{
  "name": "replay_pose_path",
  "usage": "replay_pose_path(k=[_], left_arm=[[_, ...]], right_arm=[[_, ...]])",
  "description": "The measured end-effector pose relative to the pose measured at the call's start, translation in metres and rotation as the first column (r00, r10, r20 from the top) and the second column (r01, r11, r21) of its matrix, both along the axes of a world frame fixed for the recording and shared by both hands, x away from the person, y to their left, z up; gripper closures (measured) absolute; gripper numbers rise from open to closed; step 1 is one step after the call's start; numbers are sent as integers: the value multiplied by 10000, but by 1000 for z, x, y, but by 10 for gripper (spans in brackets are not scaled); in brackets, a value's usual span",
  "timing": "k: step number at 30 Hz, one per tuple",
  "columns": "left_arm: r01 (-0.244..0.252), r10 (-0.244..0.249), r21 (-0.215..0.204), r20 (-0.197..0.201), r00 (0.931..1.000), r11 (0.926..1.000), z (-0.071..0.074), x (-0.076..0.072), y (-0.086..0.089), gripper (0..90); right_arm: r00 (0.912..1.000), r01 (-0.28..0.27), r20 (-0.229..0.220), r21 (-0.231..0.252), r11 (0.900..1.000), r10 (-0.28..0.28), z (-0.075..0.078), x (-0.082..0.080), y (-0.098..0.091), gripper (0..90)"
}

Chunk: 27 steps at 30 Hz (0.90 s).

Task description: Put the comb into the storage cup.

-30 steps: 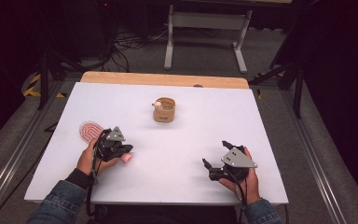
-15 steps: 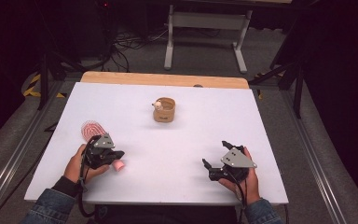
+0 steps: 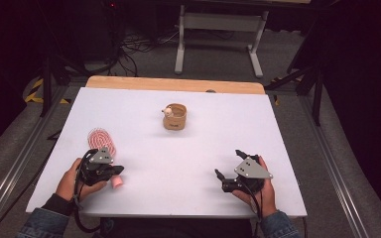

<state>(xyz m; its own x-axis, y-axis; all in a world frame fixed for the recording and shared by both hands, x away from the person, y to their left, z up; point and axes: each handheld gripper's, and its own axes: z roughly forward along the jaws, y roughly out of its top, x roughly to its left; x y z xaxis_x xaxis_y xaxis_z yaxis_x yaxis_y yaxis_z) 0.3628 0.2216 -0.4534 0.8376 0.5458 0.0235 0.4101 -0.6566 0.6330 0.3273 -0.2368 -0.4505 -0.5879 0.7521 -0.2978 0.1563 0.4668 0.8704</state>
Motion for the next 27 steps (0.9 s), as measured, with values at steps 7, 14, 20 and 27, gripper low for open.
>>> replay_pose_path(k=[7,14,20,27], left_arm=[[-420,417,602,60,9991,9973,-2,-6,17,900],[-869,871,890,11,9962,9922,-4,-8,35,900],[-1208,1204,1083,96,9927,9868,-5,-9,48,900],[-1631,1643,955,-47,9864,9820,-9,-4,64,900]], right_arm=[[10000,-95,4,-51,9999,95,0,3,4,88],[9997,-253,-22,-77,9997,253,0,6,8,88],[9994,-356,-48,-70,9993,356,0,7,9,88],[9994,-350,-63,-141,9993,349,0,7,8,88]])
